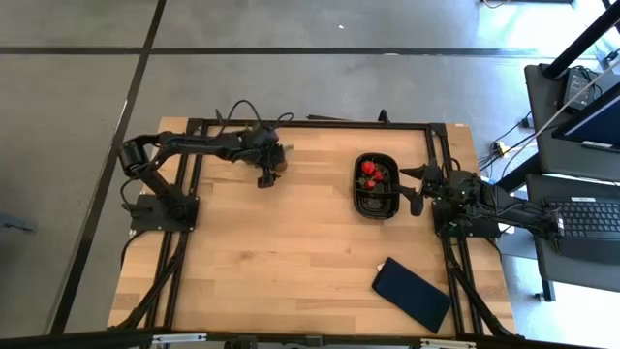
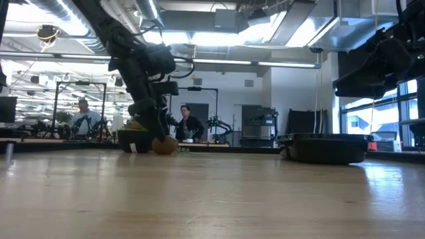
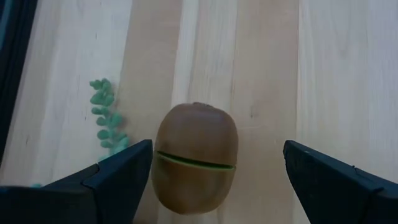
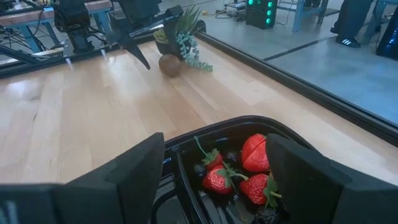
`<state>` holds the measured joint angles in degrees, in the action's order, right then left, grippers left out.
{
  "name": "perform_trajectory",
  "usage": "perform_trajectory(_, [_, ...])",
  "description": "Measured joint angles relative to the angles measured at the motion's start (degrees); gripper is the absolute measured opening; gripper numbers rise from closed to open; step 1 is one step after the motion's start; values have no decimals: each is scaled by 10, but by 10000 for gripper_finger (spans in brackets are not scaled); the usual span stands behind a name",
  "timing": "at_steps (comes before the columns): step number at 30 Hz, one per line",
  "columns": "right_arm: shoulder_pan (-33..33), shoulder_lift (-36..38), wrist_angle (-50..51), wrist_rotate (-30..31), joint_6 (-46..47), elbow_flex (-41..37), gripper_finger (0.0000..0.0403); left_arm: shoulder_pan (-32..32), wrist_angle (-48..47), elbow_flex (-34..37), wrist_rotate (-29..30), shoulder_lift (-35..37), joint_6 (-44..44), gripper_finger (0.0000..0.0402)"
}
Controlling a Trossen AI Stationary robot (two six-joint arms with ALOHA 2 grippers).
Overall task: Pick and placing Produce into tupperware
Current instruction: Put the brown kiwi into the black bin
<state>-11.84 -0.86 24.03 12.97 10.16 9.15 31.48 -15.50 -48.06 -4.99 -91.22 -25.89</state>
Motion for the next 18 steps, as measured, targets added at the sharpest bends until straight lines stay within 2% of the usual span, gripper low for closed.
perform_trajectory(7, [0,0,0,0,0,0,282,0,25,13,0,0,-1,353])
perform_trajectory(18, [0,0,0,0,0,0,282,1,35,13,3,-43,-1,353])
